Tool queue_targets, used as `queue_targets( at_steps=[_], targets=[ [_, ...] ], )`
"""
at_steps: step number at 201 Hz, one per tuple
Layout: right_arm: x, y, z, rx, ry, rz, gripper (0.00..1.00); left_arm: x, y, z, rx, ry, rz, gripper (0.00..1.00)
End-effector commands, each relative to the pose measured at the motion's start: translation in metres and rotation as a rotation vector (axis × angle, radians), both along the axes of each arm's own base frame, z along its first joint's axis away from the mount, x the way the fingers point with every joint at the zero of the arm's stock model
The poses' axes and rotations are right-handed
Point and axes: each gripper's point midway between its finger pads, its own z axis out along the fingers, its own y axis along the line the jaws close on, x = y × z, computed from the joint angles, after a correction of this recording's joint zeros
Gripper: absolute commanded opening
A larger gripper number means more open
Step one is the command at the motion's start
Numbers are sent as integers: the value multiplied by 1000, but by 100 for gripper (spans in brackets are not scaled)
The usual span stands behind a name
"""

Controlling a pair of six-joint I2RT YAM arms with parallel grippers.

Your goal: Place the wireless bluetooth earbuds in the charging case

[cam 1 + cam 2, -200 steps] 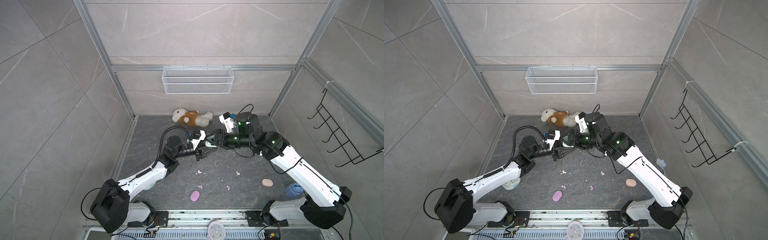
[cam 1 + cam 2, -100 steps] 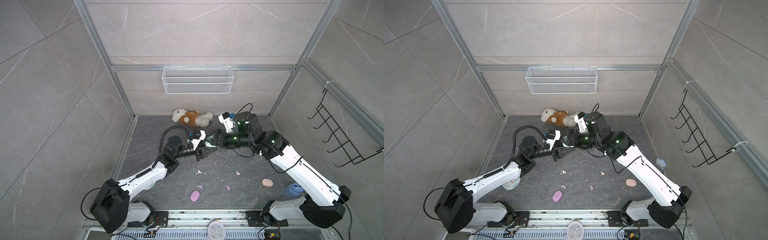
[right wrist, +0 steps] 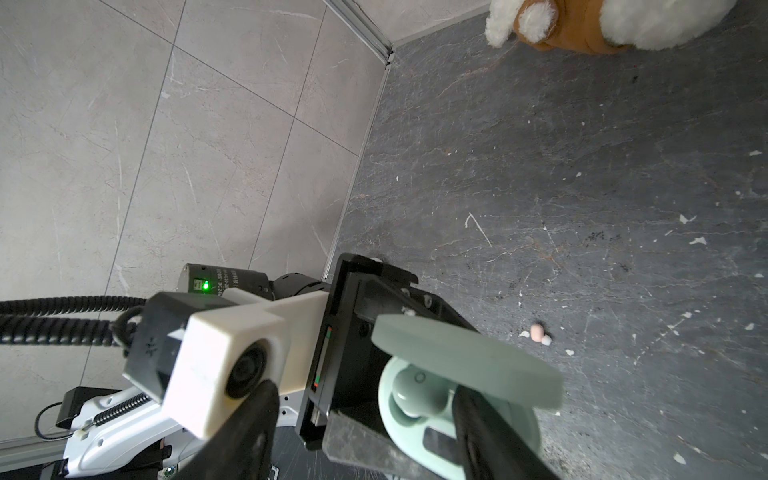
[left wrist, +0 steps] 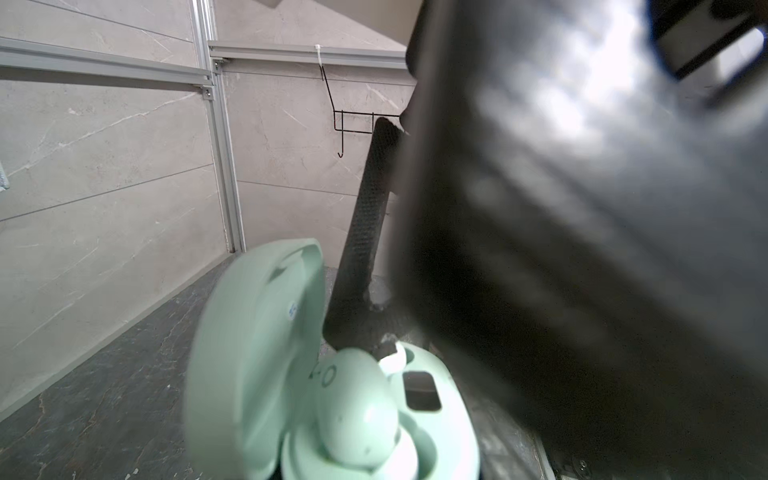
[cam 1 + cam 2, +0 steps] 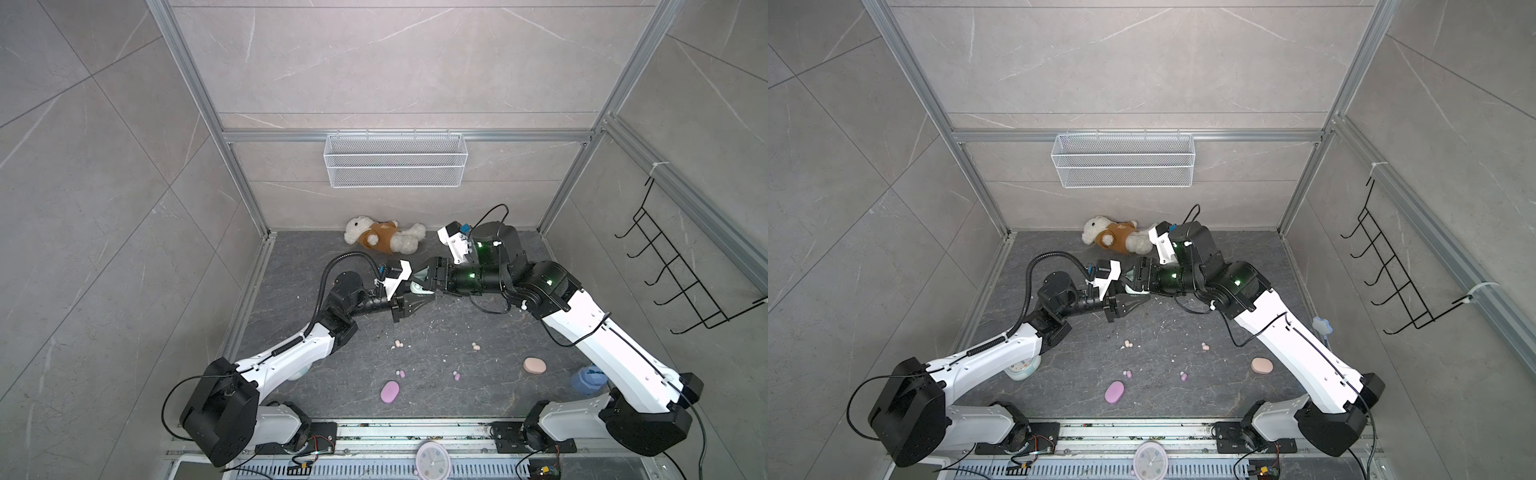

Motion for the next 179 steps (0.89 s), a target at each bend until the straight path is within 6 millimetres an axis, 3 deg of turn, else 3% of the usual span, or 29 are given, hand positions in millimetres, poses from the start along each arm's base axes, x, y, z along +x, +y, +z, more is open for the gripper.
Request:
queue_targets(
  at_steps=[1,117,179],
  targets=[
    [4,-7,-10,-57,5,-21,70,-16,7,47,-106,-123,-30,20],
    [-3,7,-1,18,8,49,70,-15,5,45,-102,-114,-35,21],
    [1,-6,0,-26,-15,-7,73,-16,5,44,-99,-111,-36,21]
  ],
)
